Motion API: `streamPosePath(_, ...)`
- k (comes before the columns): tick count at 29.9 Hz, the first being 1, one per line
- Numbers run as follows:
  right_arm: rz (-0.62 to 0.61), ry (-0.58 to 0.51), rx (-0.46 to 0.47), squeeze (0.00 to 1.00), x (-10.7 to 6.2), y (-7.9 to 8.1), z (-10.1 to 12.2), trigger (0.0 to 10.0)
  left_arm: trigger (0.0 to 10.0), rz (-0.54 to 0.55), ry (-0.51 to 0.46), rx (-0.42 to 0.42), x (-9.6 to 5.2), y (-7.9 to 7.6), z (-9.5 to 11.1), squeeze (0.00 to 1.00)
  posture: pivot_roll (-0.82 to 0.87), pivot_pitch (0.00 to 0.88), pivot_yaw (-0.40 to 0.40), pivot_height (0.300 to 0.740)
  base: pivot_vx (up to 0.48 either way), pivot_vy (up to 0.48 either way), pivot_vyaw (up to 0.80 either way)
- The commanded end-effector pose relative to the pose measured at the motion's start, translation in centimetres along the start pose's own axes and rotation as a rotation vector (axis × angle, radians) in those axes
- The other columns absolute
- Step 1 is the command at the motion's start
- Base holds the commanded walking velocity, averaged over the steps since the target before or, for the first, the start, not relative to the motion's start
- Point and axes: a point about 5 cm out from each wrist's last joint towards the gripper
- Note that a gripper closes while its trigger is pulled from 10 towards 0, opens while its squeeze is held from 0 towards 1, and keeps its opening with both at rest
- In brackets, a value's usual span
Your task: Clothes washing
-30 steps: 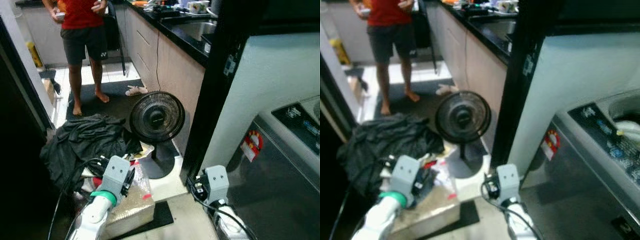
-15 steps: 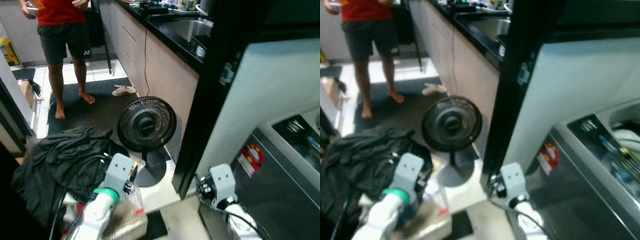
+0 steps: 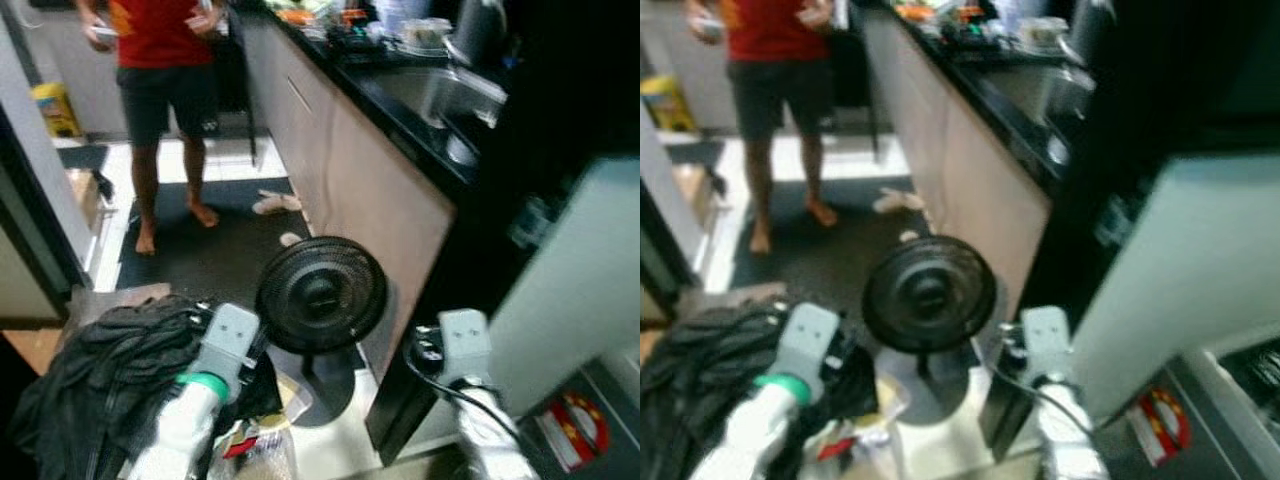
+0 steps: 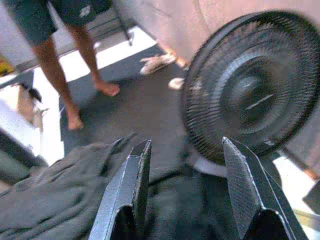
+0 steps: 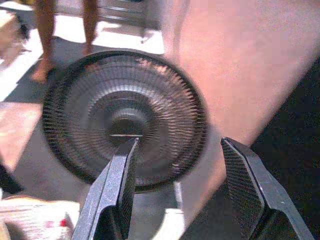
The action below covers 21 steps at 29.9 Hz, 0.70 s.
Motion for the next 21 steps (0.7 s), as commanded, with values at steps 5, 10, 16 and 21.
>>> streamPosePath(5, -0.011, 0.029, 0.009, 0.0, -0.6, -0.4, -0.9, 10.0, 10.0, -0.02, 0.015, -0.006, -0.1, -0.7, -0.5, 0.0, -0.01, 0.0, -0.007, 0.74, 0.0, 0.0, 0.0)
streamPosePath(10, 0.008, 0.021, 0.008, 0.0, -0.6, 0.0, -0.8, 10.0, 10.0, -0.014, 0.019, -0.013, 0.0, -0.7, -0.5, 0.0, -0.01, 0.0, -0.006, 0.74, 0.0, 0.0, 0.0)
streamPosePath(16, 0.029, 0.015, 0.005, 0.0, -0.6, 0.4, -0.8, 10.0, 10.0, -0.012, 0.017, -0.018, 0.1, -0.6, -0.5, 0.0, 0.0, 0.0, -0.006, 0.74, 0.0, 0.0, 0.0)
streamPosePath(21, 0.041, 0.014, 0.002, 0.0, -0.6, 0.6, -0.7, 10.0, 10.0, -0.009, 0.016, -0.021, 0.1, -0.6, -0.5, 0.0, 0.0, 0.0, -0.006, 0.74, 0.0, 0.0, 0.0)
Point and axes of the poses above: a point about 5 cm out from each wrist's last joint towards the gripper, its own x axis pointing out of the wrist towards the gripper, its own z axis along the axis of the wrist's last joint, y = z × x, and after that the axes turned 6 degrees about -x, right-handed
